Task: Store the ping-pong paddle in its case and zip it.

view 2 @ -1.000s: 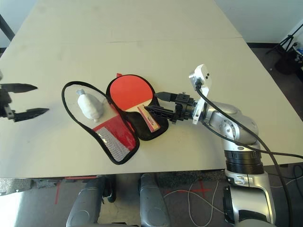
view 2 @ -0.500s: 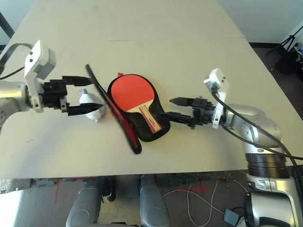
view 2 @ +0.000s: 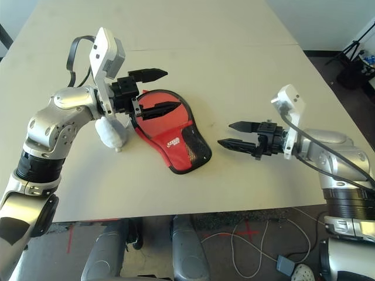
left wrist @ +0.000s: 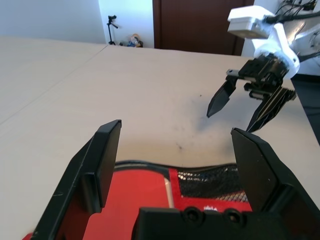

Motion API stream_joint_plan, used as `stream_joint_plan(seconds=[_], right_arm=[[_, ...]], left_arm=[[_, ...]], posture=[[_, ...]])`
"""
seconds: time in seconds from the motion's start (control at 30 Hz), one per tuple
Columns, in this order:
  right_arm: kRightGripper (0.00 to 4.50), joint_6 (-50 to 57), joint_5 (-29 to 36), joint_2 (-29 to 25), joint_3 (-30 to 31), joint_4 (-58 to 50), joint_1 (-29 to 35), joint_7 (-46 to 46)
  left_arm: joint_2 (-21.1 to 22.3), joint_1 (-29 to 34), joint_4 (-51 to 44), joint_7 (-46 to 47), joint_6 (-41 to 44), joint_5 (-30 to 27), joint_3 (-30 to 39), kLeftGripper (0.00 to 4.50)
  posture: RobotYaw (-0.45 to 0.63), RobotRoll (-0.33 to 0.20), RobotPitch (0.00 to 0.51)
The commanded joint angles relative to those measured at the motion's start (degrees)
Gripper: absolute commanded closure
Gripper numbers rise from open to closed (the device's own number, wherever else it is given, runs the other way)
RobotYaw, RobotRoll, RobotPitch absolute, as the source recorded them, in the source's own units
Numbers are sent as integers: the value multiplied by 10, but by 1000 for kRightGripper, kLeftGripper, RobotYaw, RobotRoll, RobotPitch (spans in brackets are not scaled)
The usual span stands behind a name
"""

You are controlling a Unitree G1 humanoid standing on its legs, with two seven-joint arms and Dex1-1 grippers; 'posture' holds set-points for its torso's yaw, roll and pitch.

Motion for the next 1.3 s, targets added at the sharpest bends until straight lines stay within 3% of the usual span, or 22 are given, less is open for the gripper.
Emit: stream_joint_plan(seconds=[0.03,0.47,0.93,1.3], right_arm=[[23,9,0,-9,-9,12,4,10],[23,27,-10,39,19,8,-9,-14],[23,43,-43,116,67,11,-34,-63],[23,82,-40,144,83,-11,-21,-68]], left_arm=[[17,18,-17,-8,2,1,9,0],[52,68,-89,-1,43,-17,29,0],[58,70,-105,5,61,-25,30,0],[57,65,-100,1,60,-26,27,0]], posture=[[-24,0,248],[-4,0,251],[10,0,258],[7,0,259]])
